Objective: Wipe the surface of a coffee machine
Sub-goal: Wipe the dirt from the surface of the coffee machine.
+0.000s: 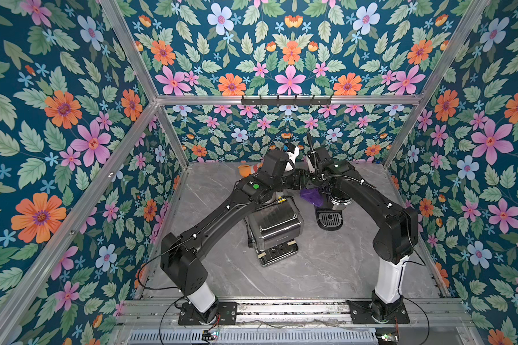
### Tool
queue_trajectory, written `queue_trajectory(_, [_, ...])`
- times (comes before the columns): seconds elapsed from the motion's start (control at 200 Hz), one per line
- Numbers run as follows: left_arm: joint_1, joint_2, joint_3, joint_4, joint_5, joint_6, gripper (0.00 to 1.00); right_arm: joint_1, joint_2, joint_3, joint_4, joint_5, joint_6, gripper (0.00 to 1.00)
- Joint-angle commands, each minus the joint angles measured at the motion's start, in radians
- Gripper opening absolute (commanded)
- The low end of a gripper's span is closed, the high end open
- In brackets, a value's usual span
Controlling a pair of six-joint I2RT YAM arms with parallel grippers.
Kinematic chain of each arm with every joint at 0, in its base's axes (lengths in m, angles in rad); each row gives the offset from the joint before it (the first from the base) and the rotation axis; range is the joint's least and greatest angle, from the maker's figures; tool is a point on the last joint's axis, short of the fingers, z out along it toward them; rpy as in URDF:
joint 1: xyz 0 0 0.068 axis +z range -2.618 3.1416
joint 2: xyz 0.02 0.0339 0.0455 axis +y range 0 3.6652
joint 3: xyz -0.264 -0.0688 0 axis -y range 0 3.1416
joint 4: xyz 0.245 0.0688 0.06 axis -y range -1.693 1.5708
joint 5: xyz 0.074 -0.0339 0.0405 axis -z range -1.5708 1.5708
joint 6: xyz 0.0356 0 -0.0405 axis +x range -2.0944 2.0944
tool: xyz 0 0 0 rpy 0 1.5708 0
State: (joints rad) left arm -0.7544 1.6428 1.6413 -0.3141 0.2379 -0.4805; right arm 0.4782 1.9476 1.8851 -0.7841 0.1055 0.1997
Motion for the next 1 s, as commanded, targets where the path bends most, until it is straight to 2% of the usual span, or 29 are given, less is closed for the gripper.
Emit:
queue_trajectory(0.0, [0.003, -0.016, -0.004, 0.028, -0.019, 0.010, 0.47, 0.007, 0.000, 0.047, -0.054, -0.026, 0.002, 0.00])
queue_trajectory(0.19, [0.002, -0.037, -0.007, 0.030, -0.031, 0.013, 0.48, 0.007, -0.030, 0.164, -0.124, -0.040, 0.006, 0.00])
queue_trajectory(0.295, [0.003, -0.052, -0.013, 0.026, -0.032, 0.013, 0.48, 0.006, -0.095, 0.144, -0.121, -0.056, 0.027, 0.00])
queue_trajectory(0.585, [0.003, -0.100, -0.071, 0.017, -0.036, 0.008, 0.48, 0.002, -0.408, -0.216, -0.024, 0.021, 0.086, 0.00])
queue_trajectory(0.995, [0.001, -0.150, -0.152, 0.017, -0.022, -0.015, 0.48, -0.032, -0.719, -0.657, 0.031, 0.012, 0.180, 0.00])
